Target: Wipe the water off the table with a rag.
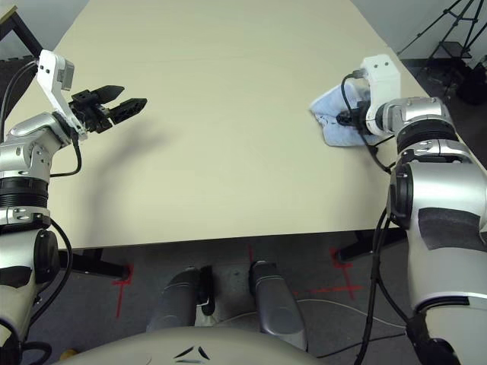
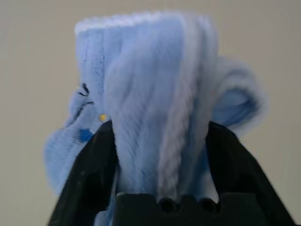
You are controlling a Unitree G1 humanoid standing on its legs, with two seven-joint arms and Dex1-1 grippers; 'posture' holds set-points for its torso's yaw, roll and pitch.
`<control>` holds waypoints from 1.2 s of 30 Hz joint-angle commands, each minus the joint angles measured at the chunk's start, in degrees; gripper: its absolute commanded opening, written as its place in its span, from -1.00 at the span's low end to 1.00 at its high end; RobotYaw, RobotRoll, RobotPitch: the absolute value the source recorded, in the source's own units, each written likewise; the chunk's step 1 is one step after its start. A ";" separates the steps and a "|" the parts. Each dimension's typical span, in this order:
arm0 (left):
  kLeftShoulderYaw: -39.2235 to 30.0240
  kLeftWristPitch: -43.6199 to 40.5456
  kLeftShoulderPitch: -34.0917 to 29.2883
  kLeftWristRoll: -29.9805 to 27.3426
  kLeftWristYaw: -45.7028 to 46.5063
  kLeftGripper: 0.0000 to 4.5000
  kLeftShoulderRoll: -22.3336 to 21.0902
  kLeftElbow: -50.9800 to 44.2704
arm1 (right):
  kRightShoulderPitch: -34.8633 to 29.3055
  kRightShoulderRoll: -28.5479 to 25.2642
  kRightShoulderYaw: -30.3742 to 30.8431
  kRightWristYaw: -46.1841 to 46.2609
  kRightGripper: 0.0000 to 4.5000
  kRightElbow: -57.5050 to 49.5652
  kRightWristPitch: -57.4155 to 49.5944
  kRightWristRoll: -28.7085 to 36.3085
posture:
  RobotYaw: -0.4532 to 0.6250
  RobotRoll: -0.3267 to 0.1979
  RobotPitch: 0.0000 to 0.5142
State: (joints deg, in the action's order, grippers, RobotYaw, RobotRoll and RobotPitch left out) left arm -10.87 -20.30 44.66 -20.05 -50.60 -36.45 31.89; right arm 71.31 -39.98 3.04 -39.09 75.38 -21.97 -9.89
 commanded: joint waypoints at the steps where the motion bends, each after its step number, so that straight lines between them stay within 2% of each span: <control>1: -2.01 1.09 -0.53 -0.15 2.66 1.00 -0.15 -0.98 | 1.92 -2.16 -0.08 -1.66 0.98 -1.99 2.42 -0.27 | -0.40 0.25 -0.43; 7: -4.93 2.86 -1.78 -0.45 7.20 1.00 0.09 -1.51 | 0.79 -5.26 -6.97 -4.02 0.98 -4.06 3.22 6.22 | -0.38 0.25 -0.42; 11: -8.51 6.78 -2.36 -0.36 13.53 1.00 0.87 -0.77 | -2.65 -6.66 -14.80 -2.64 0.98 -7.31 6.70 13.15 | -0.38 0.25 -0.41; 14: -12.33 10.27 -3.14 0.16 21.06 1.00 1.13 0.22 | -8.16 -7.57 -20.90 -0.56 0.98 -11.46 10.01 18.13 | -0.38 0.25 -0.38; 20: -16.03 16.01 -4.86 2.52 32.29 1.00 0.63 3.31 | -18.37 -6.44 -28.10 0.82 0.98 -20.13 13.09 25.06 | -0.39 0.25 -0.32; 28: -15.54 18.60 -4.00 2.99 35.06 1.00 1.16 8.62 | -26.27 -3.09 -29.65 1.82 0.98 -27.68 13.50 28.87 | -0.40 0.25 -0.23; 36: -14.13 20.39 -3.52 3.17 35.02 1.00 2.29 12.05 | -28.97 -1.84 -29.41 2.77 0.98 -27.71 14.54 29.49 | -0.40 0.25 -0.21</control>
State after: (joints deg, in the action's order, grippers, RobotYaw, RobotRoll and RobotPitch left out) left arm -25.45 -0.54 40.35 -17.51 -15.74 -34.30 42.24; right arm 43.25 -41.90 -25.92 -36.76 47.60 -8.35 19.06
